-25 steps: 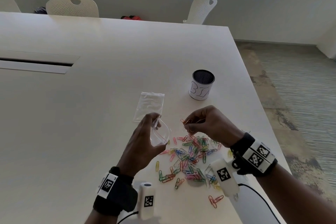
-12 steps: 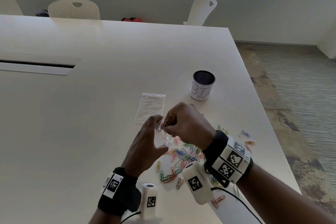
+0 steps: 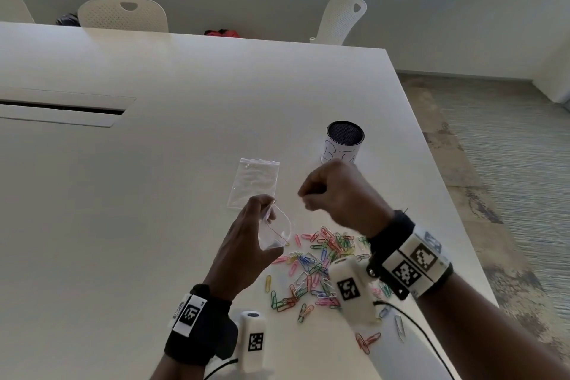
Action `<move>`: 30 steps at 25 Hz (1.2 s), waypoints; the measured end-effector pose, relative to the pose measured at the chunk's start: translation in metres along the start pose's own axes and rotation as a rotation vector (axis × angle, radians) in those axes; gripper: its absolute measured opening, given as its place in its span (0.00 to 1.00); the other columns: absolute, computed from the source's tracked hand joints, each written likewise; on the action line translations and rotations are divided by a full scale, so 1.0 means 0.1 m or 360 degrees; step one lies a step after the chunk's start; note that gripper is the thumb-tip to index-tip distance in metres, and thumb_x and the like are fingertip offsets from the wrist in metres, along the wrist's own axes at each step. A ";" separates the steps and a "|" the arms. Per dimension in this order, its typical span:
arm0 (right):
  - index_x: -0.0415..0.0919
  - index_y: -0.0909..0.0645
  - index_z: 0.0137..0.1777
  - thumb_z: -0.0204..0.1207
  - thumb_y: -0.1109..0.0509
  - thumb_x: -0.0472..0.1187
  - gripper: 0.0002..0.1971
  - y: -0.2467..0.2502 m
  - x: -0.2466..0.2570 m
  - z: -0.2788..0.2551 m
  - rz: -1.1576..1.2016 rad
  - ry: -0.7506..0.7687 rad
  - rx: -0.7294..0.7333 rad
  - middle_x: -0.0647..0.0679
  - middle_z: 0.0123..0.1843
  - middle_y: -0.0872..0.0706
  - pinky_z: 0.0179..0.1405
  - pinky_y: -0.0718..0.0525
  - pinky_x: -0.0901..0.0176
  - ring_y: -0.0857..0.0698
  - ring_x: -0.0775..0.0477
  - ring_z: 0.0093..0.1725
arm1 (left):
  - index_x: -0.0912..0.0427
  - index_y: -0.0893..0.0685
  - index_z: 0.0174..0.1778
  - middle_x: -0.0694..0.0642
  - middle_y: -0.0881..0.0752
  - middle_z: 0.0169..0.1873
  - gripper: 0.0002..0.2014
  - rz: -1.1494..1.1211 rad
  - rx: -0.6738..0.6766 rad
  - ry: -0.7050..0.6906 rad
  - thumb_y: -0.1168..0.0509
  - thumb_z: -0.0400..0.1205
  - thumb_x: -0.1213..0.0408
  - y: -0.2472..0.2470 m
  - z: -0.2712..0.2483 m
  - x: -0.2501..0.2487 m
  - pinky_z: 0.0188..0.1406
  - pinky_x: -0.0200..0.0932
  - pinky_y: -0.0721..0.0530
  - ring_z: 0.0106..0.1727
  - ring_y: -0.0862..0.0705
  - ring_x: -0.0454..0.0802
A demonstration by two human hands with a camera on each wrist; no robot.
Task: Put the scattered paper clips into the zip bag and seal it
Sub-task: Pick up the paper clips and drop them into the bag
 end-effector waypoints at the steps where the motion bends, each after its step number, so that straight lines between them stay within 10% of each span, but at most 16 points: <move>1: 0.36 0.06 0.50 0.74 0.19 0.29 0.06 0.13 -0.13 0.05 -0.0037 -0.0032 -0.0070 0.43 0.42 0.04 0.47 0.07 0.60 0.05 0.49 0.42 | 0.50 0.29 0.72 0.41 0.20 0.54 0.37 0.0004 0.0001 -0.0007 0.17 0.72 0.67 0.00 0.00 0.00 0.63 0.38 0.19 0.58 0.17 0.43; 10: 0.38 0.06 0.53 0.79 0.28 0.28 0.11 0.24 -1.24 0.32 -0.0394 -0.0203 -0.0233 0.41 0.54 0.05 0.63 0.10 0.49 0.07 0.41 0.55 | 0.48 0.30 0.72 0.42 0.19 0.56 0.38 -0.0011 0.0035 -0.0039 0.16 0.72 0.64 -0.01 0.03 0.02 0.64 0.45 0.16 0.60 0.17 0.43; 16: 0.43 0.11 0.67 0.82 0.38 0.20 0.24 -0.16 -1.11 0.30 -0.0567 0.0121 0.0171 0.46 0.71 0.13 0.69 0.16 0.57 0.13 0.48 0.66 | 0.49 0.30 0.71 0.41 0.19 0.55 0.38 -0.0004 0.0041 -0.0059 0.15 0.72 0.64 -0.01 0.03 0.00 0.63 0.42 0.17 0.60 0.16 0.43; 23: 0.46 0.08 0.60 0.83 0.39 0.22 0.24 -0.15 -1.16 0.11 -0.0640 0.0250 0.0415 0.52 0.65 0.14 0.65 0.13 0.53 0.14 0.50 0.60 | 0.49 0.30 0.71 0.43 0.18 0.55 0.38 -0.0005 0.0044 -0.0078 0.15 0.72 0.61 -0.01 0.04 -0.01 0.63 0.42 0.16 0.59 0.16 0.41; 28: 0.47 0.11 0.63 0.84 0.28 0.41 0.10 -0.06 -1.27 -0.03 -0.0645 0.0165 0.0521 0.54 0.64 0.15 0.62 0.13 0.55 0.14 0.50 0.61 | 0.48 0.30 0.71 0.43 0.18 0.55 0.38 0.0000 0.0025 -0.0081 0.14 0.72 0.60 0.01 0.04 -0.01 0.64 0.42 0.16 0.60 0.15 0.43; 30: 0.53 0.19 0.73 0.77 0.21 0.56 0.26 -0.02 -1.33 -0.09 -0.0768 0.0106 0.0555 0.58 0.69 0.20 0.64 0.15 0.54 0.18 0.54 0.64 | 0.48 0.30 0.71 0.43 0.18 0.55 0.37 0.0001 0.0024 -0.0086 0.14 0.72 0.60 0.02 0.05 -0.02 0.63 0.40 0.17 0.60 0.16 0.44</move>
Point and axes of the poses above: each hand's wrist, its own z-axis towards the middle knuckle, its own y-axis out of the back of the hand, x = y × z, the point moved 10 cm from there along z, towards the middle knuckle
